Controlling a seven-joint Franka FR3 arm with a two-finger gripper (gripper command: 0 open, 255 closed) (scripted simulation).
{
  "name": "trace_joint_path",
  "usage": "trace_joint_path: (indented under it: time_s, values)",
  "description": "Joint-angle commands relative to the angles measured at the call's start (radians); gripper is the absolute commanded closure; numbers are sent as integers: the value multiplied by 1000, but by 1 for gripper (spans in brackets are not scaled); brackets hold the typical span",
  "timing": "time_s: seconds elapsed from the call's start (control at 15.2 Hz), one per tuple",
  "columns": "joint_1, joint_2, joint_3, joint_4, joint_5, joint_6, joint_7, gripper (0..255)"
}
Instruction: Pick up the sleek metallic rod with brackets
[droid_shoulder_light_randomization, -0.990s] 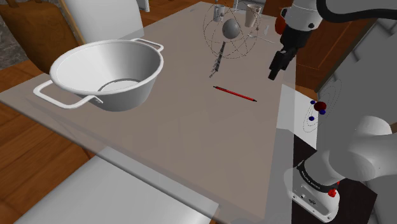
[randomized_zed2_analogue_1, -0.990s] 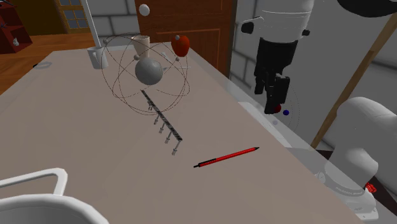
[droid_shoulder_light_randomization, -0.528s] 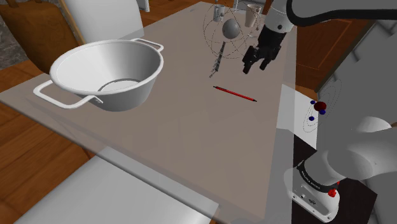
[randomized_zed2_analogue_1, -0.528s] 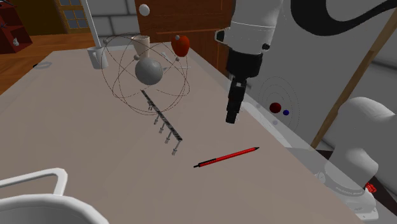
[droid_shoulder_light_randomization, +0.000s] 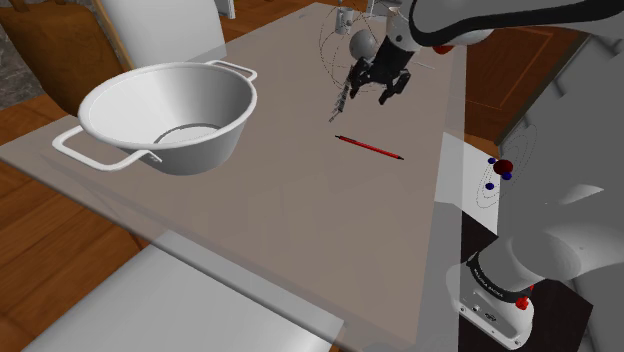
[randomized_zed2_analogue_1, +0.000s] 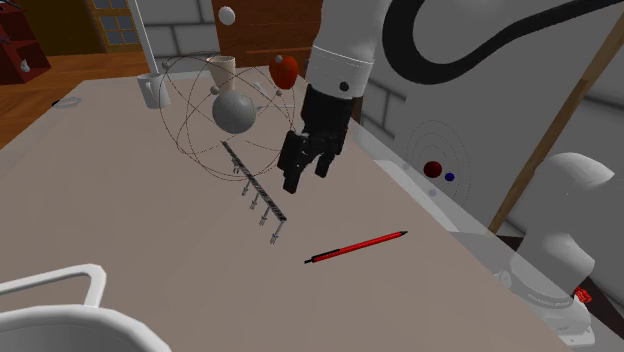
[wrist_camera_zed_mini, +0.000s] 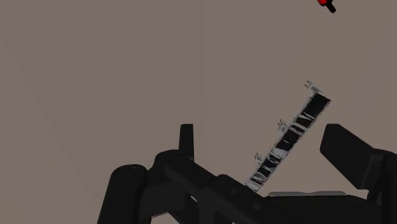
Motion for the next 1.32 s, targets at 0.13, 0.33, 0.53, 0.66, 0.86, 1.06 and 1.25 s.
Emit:
trace_joint_path:
  time_s: [0.13, 0.33, 0.53, 0.66, 0.86, 1.06, 1.25]
  values:
    - [-30, 111, 10, 60, 31, 135, 135, 0]
    - [-51, 191, 12, 111, 46, 224, 232, 0]
    - [-69, 260, 9, 160, 55, 298, 320, 0]
    - [-68, 268, 11, 142, 60, 324, 313, 0]
    - [-66, 283, 12, 117, 69, 363, 302, 0]
    - [-64, 297, 13, 97, 78, 397, 292, 0]
    - [-64, 299, 13, 100, 77, 397, 294, 255]
